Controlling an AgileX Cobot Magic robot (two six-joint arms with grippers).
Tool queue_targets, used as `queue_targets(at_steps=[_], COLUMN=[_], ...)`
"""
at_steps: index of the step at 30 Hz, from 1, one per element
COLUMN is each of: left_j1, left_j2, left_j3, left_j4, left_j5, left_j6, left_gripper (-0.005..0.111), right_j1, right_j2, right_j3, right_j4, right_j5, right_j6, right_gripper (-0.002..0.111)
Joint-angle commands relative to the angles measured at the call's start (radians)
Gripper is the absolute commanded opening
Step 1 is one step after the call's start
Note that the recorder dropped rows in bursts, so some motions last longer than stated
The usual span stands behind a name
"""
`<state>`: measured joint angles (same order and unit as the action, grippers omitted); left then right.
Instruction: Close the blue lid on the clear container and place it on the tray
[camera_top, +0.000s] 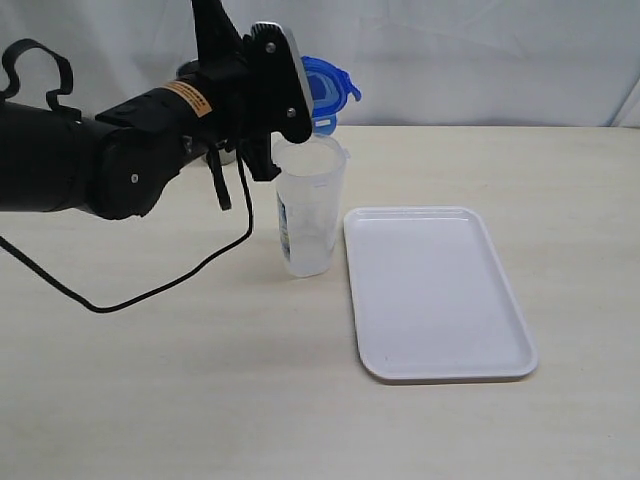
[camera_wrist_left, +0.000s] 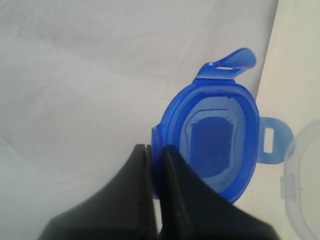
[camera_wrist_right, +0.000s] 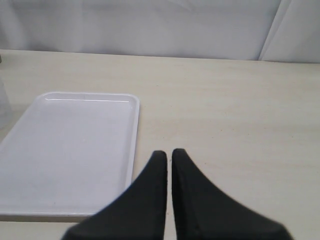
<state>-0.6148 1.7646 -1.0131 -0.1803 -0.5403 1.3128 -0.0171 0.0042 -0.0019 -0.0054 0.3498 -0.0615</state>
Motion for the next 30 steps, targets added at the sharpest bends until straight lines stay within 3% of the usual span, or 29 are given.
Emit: queue_targets(at_steps=[1,9,16,30], left_j1=[-0.003,-0.003,-0.049,-0.049], left_j2=[-0.008,-0.008,-0.02,-0.02], left_j3=[0.005,0.013,0.013,0.013], left_j4=[0.0,-0.012,-0.014,-0.061], left_j5=[-0.025,0.015,0.002,0.034], left_j6=[-0.006,-0.004,0.051,0.11], left_gripper=[0.0,0.0,0.0,0.0], right_j1=[-0.004,-0.004,-0.004,-0.004], right_j2=[-0.004,-0.004,-0.004,-0.004], right_j3=[0.002,0.002,0.002,0.002], right_j4=[-0.007,-0.007,-0.007,-0.007], right_j5=[-0.004,-0.004,-0.004,-0.004], right_j6=[-0.003,-0.003,-0.003,-0.003], right_gripper=[0.004,0.004,0.004,0.004])
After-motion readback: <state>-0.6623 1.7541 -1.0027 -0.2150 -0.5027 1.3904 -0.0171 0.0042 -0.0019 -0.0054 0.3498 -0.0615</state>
